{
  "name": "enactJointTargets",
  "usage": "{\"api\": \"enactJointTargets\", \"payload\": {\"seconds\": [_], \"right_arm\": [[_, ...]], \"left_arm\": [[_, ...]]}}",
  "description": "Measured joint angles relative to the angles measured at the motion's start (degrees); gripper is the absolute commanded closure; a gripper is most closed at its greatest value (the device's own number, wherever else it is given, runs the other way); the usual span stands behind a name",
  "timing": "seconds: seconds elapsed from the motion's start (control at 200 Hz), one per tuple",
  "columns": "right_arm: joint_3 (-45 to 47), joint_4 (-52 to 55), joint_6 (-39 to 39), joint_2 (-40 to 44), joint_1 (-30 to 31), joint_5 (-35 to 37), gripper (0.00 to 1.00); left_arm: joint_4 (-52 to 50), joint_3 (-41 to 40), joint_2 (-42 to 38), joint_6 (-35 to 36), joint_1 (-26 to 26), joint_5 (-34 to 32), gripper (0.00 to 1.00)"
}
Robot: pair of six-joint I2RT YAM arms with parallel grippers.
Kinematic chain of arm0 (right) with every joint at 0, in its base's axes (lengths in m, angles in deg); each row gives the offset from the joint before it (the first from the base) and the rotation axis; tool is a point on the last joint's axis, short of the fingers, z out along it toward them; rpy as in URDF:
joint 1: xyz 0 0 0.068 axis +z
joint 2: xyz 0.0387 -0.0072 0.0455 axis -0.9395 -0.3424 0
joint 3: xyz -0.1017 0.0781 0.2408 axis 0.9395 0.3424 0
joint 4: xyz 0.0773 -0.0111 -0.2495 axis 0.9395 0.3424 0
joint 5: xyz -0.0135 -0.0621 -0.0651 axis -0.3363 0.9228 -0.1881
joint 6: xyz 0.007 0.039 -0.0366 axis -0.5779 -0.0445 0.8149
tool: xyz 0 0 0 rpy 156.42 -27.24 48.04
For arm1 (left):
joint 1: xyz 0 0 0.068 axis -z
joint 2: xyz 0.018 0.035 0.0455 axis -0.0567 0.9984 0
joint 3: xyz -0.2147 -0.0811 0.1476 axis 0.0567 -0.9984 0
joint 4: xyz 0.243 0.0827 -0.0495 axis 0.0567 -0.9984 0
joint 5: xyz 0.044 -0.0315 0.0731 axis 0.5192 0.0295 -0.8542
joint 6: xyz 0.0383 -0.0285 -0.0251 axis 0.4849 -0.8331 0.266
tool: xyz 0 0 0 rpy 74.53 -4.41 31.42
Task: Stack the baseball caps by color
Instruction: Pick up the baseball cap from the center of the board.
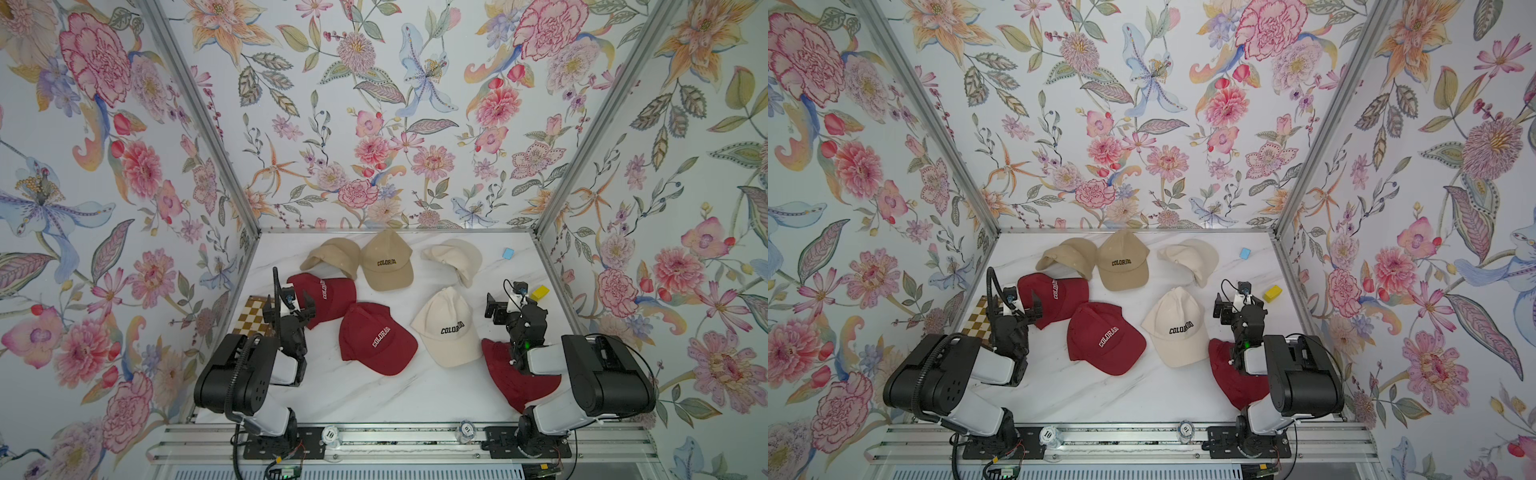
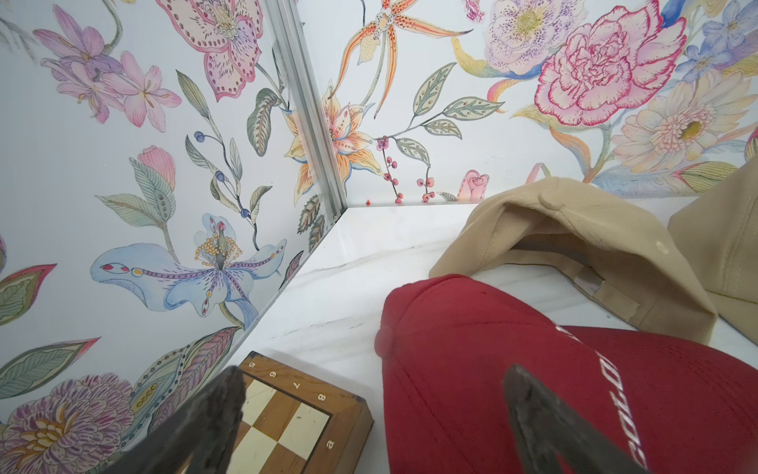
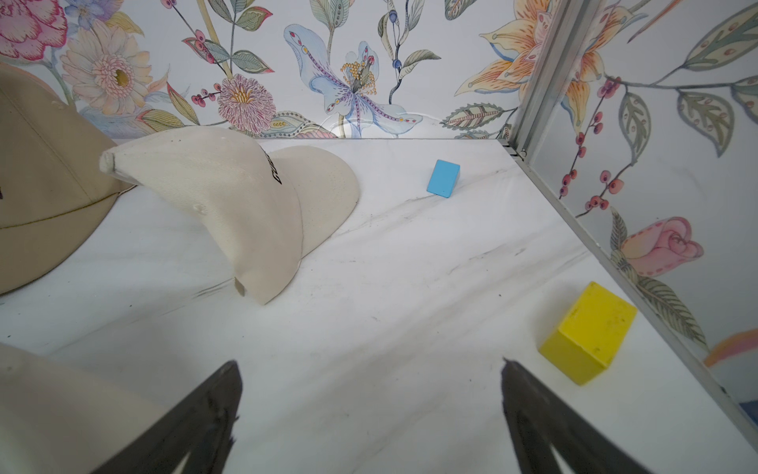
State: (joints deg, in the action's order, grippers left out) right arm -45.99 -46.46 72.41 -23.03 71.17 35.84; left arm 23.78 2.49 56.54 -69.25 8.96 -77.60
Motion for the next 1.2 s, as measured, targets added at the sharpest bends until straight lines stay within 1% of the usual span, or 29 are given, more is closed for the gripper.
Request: {"api": "enactJointTargets", "payload": {"seconds": [0.596, 0.646, 0.726, 0.801, 0.846, 0.916, 0.991, 1.041, 1.136, 1.201], "right_arm": [[0.0, 0.0, 0.0, 0.0, 0.0, 0.1, 0.01], [0.0, 0.0, 0.0, 0.0, 0.3, 1.2, 0.01], [-0.1, 0.9, -0.2, 0.5, 0.5, 3.6, 0.01], [-1.2, 5.9, -0.5, 3.3, 0.6, 5.8, 0.01], [-2.4, 9.4, -0.7, 5.9, 0.6, 6.8, 0.01], [-5.5, 14.6, -0.9, 10.3, 1.0, 8.4, 0.01], [-9.5, 20.7, -2.1, 14.5, 1.4, 9.6, 0.01], [-12.8, 25.3, -2.9, 16.7, 1.4, 9.6, 0.01], [-19.4, 33.7, -4.0, 18.6, 1.8, 8.4, 0.01], [-23.3, 38.9, -4.4, 19.0, 3.1, 7.4, 0.01]], "left_arm": [[0.0, 0.0, 0.0, 0.0, 0.0, -0.1, 0.00], [-1.6, 0.0, -1.2, 0.1, 0.0, -0.4, 0.00], [-7.6, 0.3, -7.6, 0.4, 0.5, -1.9, 0.00], [-14.8, 2.3, -16.2, -0.2, 0.7, -3.7, 0.01], [-19.4, 4.9, -21.2, -0.9, 0.7, -4.8, 0.00], [-26.7, 10.2, -26.0, -2.4, 0.7, -5.8, 0.00], [-34.2, 16.4, -27.8, -3.6, 1.3, -5.9, 0.00], [-39.2, 20.7, -27.8, -3.7, 2.6, -5.8, 0.00], [-47.9, 27.9, -26.0, -2.5, 7.9, -5.6, 0.00], [-53.3, 32.6, -23.3, -1.0, 12.5, -3.6, 0.00]]}}
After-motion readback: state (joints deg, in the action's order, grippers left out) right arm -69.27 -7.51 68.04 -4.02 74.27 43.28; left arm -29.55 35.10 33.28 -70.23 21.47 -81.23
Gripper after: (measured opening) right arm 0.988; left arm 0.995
